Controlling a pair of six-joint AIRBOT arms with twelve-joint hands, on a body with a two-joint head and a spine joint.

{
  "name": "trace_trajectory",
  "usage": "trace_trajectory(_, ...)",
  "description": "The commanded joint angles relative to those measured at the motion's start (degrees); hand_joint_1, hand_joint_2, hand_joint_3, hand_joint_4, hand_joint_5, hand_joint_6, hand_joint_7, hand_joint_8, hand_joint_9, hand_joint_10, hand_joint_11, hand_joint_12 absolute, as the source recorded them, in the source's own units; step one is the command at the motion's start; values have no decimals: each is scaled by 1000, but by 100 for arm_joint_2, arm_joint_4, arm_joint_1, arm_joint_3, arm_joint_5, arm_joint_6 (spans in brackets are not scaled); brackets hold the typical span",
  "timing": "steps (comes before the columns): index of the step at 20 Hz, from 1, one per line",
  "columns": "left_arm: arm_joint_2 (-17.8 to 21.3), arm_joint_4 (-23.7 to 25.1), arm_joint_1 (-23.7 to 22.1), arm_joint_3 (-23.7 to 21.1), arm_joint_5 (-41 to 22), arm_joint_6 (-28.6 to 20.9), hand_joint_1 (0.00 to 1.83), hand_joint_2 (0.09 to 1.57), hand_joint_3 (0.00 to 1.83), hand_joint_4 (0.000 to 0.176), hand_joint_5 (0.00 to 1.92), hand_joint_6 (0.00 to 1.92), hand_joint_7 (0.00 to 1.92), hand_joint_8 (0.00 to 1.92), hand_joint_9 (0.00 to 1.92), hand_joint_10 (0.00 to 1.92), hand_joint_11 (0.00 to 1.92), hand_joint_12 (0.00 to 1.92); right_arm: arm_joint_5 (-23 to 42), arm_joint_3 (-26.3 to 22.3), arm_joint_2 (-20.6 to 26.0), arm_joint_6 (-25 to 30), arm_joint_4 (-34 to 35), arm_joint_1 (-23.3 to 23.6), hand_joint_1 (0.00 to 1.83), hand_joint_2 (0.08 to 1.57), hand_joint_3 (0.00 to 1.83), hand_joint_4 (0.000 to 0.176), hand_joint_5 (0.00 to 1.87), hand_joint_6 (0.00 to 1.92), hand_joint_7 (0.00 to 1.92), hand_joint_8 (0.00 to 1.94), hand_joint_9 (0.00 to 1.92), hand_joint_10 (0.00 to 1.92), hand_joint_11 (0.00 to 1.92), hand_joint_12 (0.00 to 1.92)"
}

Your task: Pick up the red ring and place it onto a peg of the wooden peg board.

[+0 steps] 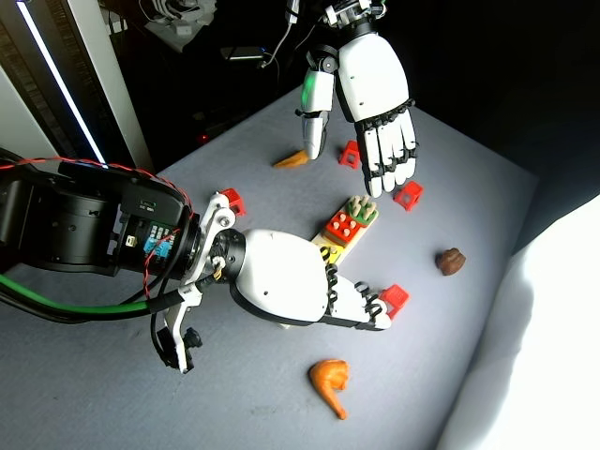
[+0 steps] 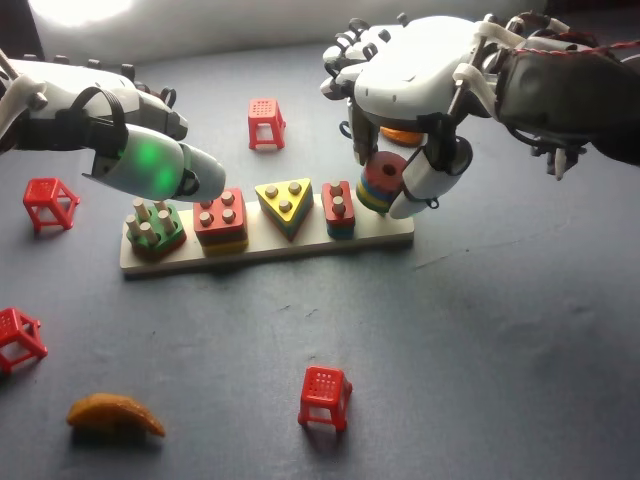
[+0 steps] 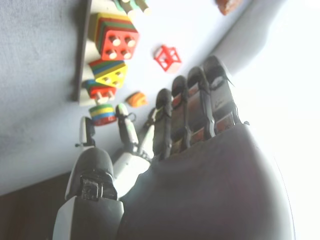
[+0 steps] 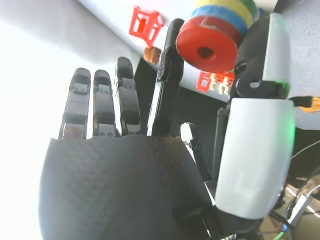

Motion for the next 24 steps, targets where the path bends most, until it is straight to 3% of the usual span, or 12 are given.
trace_trajectory(1,-13,277,-81,9,-210,21,0,1265,0,0,186,5,176,5,129,6,0,286,466,49,-8,-118,-93,-55,1094,995,1,176,1254,523,227,11,0,0,0,0)
trace_trajectory(6,-14,277,-82,9,-210,21,0,1269,2,0,156,9,147,8,102,5,0,223,550,68,-35,-199,-94,-200,1102,987,0,176,1284,468,248,2,0,0,0,0)
trace_trajectory(8,-14,277,-82,9,-210,21,0,1260,0,0,176,7,163,7,122,7,0,283,552,68,-19,-199,-94,-190,1087,1006,0,176,1222,578,200,4,0,0,0,0)
trace_trajectory(10,-14,277,-83,9,-210,21,0,1260,0,0,189,7,176,8,134,8,0,315,552,64,13,-174,-93,-163,1093,1000,0,176,1243,540,211,2,0,0,0,0)
trace_trajectory(13,-14,277,-84,9,-210,21,0,1254,0,0,172,3,162,5,120,5,0,278,530,43,151,13,-93,-104,1060,1041,4,176,1122,735,136,1,0,0,0,0)
trace_trajectory(14,-13,277,-84,9,-210,21,0,1250,0,0,181,5,168,6,126,6,0,290,524,39,172,19,-93,-100,936,941,0,143,913,343,120,3,0,0,0,0)
trace_trajectory(15,-13,277,-84,9,-210,21,0,1250,0,0,183,5,169,6,128,6,0,293,516,28,202,49,-93,-99,907,917,0,140,914,155,118,0,0,0,0,0)
trace_trajectory(16,-13,277,-84,9,-210,21,0,1248,0,0,196,6,193,9,151,10,0,342,516,17,215,52,-93,-103,674,825,0,145,746,48,118,0,0,0,0,0)
trace_trajectory(19,-13,277,-85,9,-210,21,0,1248,0,0,199,6,198,10,156,11,0,352,521,-3,232,57,-93,-137,624,795,0,146,715,14,118,0,0,0,0,0)
trace_trajectory(20,-13,277,-85,9,-210,21,0,1260,2,0,175,2,173,6,134,3,0,317,529,-3,224,56,-93,-141,455,663,0,153,456,2,23,0,0,0,0,0)
trace_trajectory(21,-16,277,-83,9,-210,21,0,1262,2,0,197,7,194,9,148,6,0,359,553,-3,208,56,-93,-152,426,606,0,160,348,0,4,0,0,0,0,0)
trace_trajectory(24,-21,277,-82,9,-210,21,0,1263,1,0,179,1,170,1,127,2,0,301,584,-20,185,56,-93,-163,398,575,0,173,326,2,0,0,0,0,0,0)
